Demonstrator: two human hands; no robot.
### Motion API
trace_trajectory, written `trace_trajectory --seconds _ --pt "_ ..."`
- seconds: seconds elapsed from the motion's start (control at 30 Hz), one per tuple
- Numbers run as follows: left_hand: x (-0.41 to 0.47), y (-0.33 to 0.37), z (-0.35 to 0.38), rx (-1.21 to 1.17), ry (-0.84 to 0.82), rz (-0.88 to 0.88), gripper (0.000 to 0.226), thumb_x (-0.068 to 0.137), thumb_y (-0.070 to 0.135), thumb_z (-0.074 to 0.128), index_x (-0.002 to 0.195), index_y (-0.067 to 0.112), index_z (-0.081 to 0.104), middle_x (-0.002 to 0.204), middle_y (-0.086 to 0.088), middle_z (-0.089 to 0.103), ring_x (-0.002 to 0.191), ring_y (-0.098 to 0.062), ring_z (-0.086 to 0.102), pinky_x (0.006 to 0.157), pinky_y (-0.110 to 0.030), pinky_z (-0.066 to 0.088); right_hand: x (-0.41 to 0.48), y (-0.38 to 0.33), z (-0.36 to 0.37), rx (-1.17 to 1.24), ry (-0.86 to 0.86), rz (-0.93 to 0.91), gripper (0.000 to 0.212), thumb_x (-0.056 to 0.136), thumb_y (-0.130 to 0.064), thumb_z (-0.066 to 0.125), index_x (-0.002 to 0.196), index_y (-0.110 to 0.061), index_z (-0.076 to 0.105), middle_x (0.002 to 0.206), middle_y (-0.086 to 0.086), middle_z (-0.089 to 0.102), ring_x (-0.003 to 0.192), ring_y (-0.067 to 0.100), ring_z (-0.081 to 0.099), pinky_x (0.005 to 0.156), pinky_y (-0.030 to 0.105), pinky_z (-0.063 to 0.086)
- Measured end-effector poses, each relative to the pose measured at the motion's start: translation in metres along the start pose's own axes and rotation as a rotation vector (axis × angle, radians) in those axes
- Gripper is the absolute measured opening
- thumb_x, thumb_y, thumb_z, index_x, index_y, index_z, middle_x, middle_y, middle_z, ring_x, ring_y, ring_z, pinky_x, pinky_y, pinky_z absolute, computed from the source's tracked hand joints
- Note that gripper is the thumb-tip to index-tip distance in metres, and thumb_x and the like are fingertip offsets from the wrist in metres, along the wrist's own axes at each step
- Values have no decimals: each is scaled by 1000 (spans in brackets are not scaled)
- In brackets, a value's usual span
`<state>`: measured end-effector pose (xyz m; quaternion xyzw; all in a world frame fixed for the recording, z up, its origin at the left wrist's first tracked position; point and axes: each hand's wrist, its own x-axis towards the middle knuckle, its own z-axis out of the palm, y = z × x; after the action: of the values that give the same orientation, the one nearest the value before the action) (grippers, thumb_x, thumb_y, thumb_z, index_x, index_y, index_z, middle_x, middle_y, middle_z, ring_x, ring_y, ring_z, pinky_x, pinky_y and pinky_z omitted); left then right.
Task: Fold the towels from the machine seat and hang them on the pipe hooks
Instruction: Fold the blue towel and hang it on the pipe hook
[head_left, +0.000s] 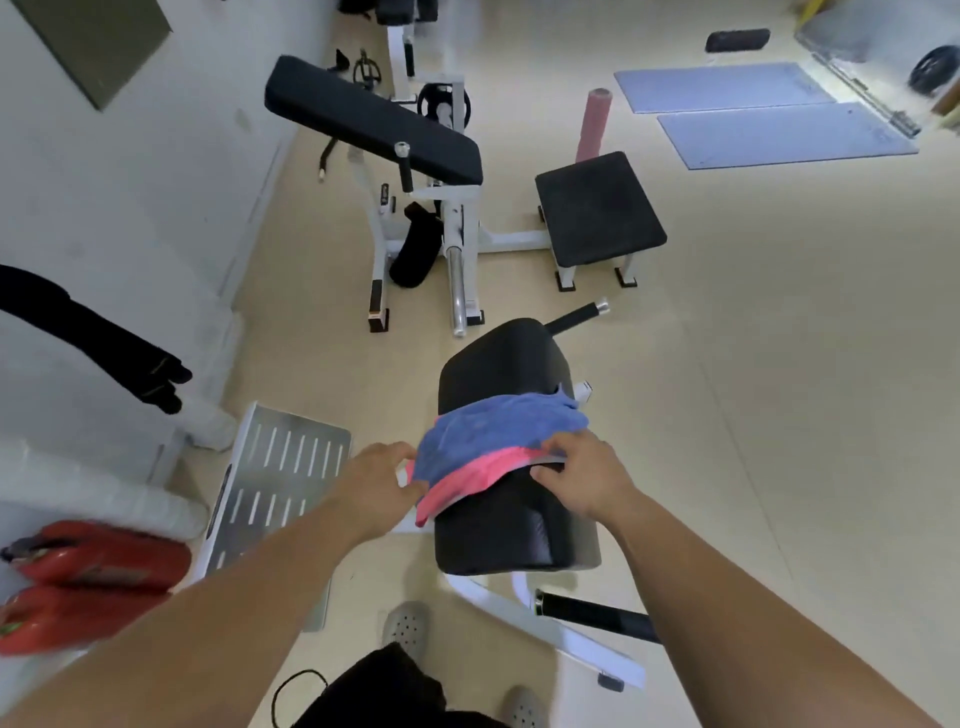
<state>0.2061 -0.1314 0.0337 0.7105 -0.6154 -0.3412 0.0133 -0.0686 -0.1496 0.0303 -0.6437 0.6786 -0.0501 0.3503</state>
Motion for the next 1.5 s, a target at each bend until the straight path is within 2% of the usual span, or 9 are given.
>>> trace_trajectory --seconds 0.1,0.2,0.3,0.57,0.73,0.87,1.17,1.37,1.5 --pt "25 9 5 32 -47 12 47 93 37 66 137 23 56 139 -2 55 122 -22 56 99 -30 42 21 7 2 -64 3 37 48 93 -43 60 138 -27 58 146 3 53 131 29 50 105 36 43" --pt "57 15 7 45 -117 60 39 94 33 64 131 19 60 130 -3 60 113 -19 59 88 -26 41 43 7 9 -95 -34 71 58 95 -53 54 148 -30 45 159 0 36 141 29 39 113 40 36" --pt "94 17 6 76 -175 87 48 93 36 66 137 23 56 135 -1 57 121 -23 58 96 -30 45 68 8 22 -128 -83 131 62 95 -60 48 151 -35 38 165 -4 26 147 29 31 116 46 34" --pt "195 17 7 266 -407 296 63 93 42 62 150 22 44 148 -5 50 128 -25 54 107 -36 44 130 -8 35 -152 -42 279 52 100 -49 44 148 -28 43 155 0 41 137 30 40 109 44 38" --pt "231 22 12 389 -573 489 76 94 47 61 158 26 28 166 2 25 148 -24 35 117 -39 35 164 -7 44 -165 -82 354 46 102 -32 40 148 -32 42 161 -4 32 137 33 37 107 45 41" --pt "235 21 20 339 -706 529 78 96 42 61 160 28 20 169 5 16 155 -16 17 123 -32 20 185 -4 40 -133 -44 408 42 96 -18 47 135 -33 50 148 -2 43 122 33 47 98 44 43" --pt "231 9 14 261 -807 500 71 98 37 58 160 26 24 167 2 25 150 -22 30 117 -30 27 189 -5 40 -400 -80 475 21 94 -18 46 110 -23 59 120 5 57 118 30 47 88 38 36" --pt "234 6 10 113 -660 397 71 91 43 64 154 29 34 157 2 42 140 -24 44 111 -38 41 171 -16 26 -399 61 333 15 90 -30 57 101 -26 67 112 0 56 108 28 47 88 38 38" --pt "227 21 -1 -34 -569 400 71 89 40 71 151 30 38 148 3 48 132 -23 52 106 -39 46 150 -32 9 -289 135 258 12 82 -33 68 77 -26 59 88 1 66 95 28 56 76 36 40"
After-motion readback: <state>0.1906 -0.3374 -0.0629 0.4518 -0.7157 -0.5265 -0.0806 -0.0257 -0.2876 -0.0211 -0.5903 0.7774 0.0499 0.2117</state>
